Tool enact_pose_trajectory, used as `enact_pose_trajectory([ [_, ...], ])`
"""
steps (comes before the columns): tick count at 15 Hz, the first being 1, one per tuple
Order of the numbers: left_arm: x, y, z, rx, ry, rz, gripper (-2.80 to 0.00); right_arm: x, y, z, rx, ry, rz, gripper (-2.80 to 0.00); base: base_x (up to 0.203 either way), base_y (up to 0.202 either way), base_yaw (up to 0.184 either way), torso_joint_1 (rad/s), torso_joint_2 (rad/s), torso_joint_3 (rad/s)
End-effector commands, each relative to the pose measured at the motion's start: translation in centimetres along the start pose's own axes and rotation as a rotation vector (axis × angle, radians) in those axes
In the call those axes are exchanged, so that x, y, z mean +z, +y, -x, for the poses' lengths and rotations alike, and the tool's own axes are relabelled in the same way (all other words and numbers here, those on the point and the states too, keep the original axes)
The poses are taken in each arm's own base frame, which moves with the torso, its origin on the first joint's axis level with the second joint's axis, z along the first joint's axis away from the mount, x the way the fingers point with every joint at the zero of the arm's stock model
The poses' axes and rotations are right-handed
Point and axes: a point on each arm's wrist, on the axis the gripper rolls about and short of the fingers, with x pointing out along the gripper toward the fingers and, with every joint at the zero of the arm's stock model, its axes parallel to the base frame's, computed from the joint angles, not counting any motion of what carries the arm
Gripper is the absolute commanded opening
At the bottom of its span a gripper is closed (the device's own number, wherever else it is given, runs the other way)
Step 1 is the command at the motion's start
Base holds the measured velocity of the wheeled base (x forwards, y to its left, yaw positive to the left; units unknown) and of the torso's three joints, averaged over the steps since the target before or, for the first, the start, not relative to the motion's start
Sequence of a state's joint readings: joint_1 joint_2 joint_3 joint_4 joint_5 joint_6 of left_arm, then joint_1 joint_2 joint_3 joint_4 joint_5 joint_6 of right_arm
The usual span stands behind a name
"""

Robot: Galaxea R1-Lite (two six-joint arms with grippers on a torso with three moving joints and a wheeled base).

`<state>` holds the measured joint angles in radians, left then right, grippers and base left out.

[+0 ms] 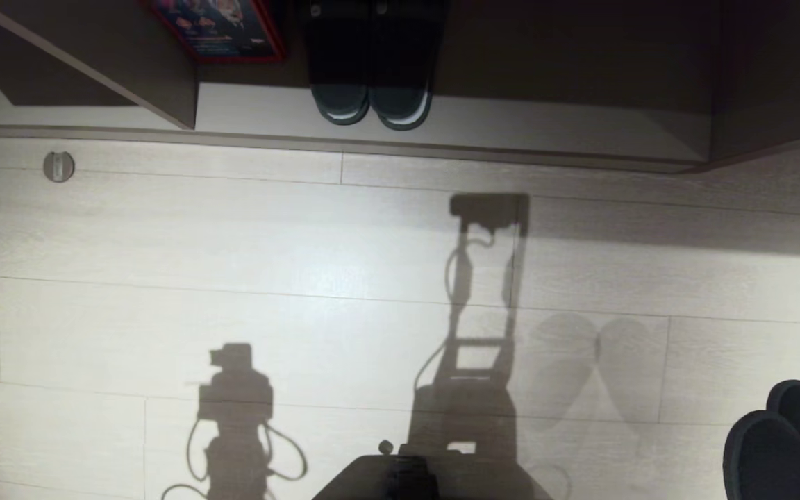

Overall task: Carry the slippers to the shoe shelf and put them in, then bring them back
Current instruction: Place the slippers on the floor

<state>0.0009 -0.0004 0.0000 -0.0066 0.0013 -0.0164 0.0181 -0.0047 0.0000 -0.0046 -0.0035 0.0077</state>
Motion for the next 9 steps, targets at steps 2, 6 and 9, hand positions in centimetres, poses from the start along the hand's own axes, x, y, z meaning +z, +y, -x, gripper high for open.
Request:
enact_pose_trajectory([
  [2,0.01,0.00,-0.01,0.001,0.001,-0.001,-2.80,-0.03,0.00,-0.05,0.001,0.006,0.000,-2.80,0.000,0.000,0.000,0.002,0.00,0.205],
  [6,0.01,0.00,0.00,0.001,-0.001,0.000,-2.80,0.01,0.00,-0.04,0.001,0.005,0.000,-2.80,0.000,0.000,0.000,0.002,0.00,0.203],
  [9,0.01,0.00,0.00,0.001,-0.001,-0.001,-2.80,0.01,0.00,-0.04,0.001,0.005,-0.001,-2.80,0.000,0.000,0.000,0.003,0.00,0.205],
])
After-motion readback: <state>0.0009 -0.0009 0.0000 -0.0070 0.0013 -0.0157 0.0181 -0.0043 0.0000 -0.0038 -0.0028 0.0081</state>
